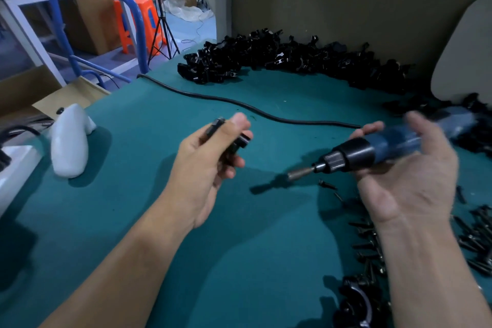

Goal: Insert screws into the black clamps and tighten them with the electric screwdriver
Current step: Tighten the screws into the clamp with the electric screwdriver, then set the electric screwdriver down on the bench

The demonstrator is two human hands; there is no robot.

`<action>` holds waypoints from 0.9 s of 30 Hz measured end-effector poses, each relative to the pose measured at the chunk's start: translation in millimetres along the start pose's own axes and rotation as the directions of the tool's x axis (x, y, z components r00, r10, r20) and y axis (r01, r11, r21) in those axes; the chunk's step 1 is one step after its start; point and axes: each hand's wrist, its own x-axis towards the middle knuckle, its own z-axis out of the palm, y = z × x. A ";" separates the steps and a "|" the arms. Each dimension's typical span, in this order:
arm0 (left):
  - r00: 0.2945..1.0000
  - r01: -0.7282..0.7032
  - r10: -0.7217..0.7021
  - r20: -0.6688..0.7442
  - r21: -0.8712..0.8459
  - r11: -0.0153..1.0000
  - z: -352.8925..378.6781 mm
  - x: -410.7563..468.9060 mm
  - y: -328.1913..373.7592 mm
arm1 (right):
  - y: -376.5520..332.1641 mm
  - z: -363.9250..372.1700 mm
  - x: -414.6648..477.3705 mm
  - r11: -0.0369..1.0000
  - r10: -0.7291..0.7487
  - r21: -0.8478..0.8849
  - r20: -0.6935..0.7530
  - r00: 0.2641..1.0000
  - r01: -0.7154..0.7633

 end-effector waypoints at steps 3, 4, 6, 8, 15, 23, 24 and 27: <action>0.980 -0.132 0.129 -0.155 -0.008 0.991 -3.2 2.9 0.9 | 12.5 6.6 4.8 0.970 0.078 -0.231 -0.004 0.997 -0.076; 0.968 -0.158 0.158 -0.192 0.020 0.987 -3.9 4.0 0.9 | 16.2 10.6 5.0 0.943 0.085 -0.322 -0.020 0.996 -0.087; 0.945 -0.178 0.187 -0.267 0.057 0.982 -5.6 6.6 0.4 | 25.4 15.6 5.2 0.880 0.090 -0.467 -0.007 0.996 -0.083; 0.925 -0.183 0.186 -0.333 0.039 0.982 -7.1 9.1 0.5 | 35.3 19.1 2.8 0.757 0.116 -0.649 0.022 0.993 -0.074; 0.890 -0.247 0.280 -0.360 0.135 0.960 -9.4 13.7 -2.8 | 85.6 51.4 1.3 0.392 0.216 -0.912 -0.040 0.976 -0.124; 0.881 -0.263 0.318 -0.351 0.194 0.945 -13.3 17.6 -7.3 | 122.6 71.3 -2.5 -0.160 -0.009 -0.977 0.145 0.989 0.142; 0.886 -0.257 0.314 -0.342 0.201 0.945 -14.2 18.6 -8.4 | 123.2 72.0 -3.6 -0.199 -0.013 -0.969 0.153 0.988 0.148; 0.914 -0.211 0.259 -0.313 0.179 0.961 -15.3 19.0 -8.3 | 120.1 72.1 -10.0 -0.257 0.005 -0.958 0.134 0.991 0.131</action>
